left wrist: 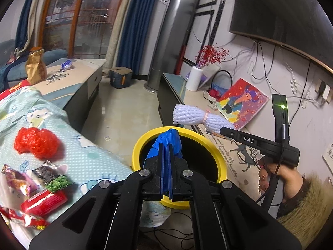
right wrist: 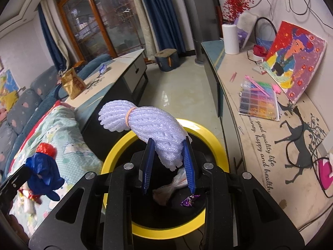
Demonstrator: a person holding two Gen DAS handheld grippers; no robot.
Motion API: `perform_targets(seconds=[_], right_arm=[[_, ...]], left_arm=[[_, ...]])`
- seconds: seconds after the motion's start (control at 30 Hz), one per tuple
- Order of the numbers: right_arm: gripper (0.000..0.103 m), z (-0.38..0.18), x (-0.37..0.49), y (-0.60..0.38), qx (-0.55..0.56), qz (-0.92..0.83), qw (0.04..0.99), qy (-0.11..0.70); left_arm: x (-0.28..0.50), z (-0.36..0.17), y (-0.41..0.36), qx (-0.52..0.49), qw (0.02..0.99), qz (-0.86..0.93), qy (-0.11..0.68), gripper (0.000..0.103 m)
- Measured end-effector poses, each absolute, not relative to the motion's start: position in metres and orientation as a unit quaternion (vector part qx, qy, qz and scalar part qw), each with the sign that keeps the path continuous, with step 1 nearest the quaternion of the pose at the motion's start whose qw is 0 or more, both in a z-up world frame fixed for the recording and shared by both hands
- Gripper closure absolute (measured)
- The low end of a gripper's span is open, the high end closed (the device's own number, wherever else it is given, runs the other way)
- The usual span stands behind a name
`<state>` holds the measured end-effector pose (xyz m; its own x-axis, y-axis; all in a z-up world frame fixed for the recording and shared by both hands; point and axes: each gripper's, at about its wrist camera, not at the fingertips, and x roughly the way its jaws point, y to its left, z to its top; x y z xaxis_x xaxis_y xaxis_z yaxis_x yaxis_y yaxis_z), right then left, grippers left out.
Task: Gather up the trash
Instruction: 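Carry the blue bag and foam net to the yellow bin and release them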
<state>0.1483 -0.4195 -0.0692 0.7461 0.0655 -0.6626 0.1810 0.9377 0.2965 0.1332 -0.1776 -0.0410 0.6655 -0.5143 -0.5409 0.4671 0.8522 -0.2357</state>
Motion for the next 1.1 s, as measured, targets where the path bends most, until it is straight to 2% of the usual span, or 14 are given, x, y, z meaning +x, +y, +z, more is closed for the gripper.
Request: perform_targets(seconds=[0.77, 0.9, 0.93, 0.97, 1.03, 1.1], right_arm=[[0.078, -0.097, 0.153, -0.443, 0.194, -0.062, 0.897, 0.392], [0.068, -0.101, 0.156, -0.439, 0.193, -0.059, 0.894, 0.399], [0.063, -0.102, 0.156, -0.44, 0.194, -0.059, 0.893, 0.401], [0.06, -0.103, 0.156, -0.439, 0.194, -0.058, 0.893, 0.402], [0.052, -0.104, 0.156, -0.439, 0.196, -0.061, 0.892, 0.404], [0.049, -0.103, 0.155, -0.441, 0.199, -0.067, 0.892, 0.4]], left_arm=[[0.159, -0.091, -0.241, 0.001, 0.886, -0.307, 0.348, 0.1], [0.169, -0.101, -0.243, -0.014, 0.882, -0.307, 0.357, 0.099], [0.171, -0.102, -0.244, -0.018, 0.881, -0.309, 0.358, 0.093], [0.172, -0.104, -0.243, -0.018, 0.884, -0.305, 0.355, 0.064], [0.174, -0.104, -0.24, -0.02, 0.889, -0.294, 0.351, 0.022], [0.173, -0.101, -0.235, -0.03, 0.891, -0.292, 0.347, 0.022]])
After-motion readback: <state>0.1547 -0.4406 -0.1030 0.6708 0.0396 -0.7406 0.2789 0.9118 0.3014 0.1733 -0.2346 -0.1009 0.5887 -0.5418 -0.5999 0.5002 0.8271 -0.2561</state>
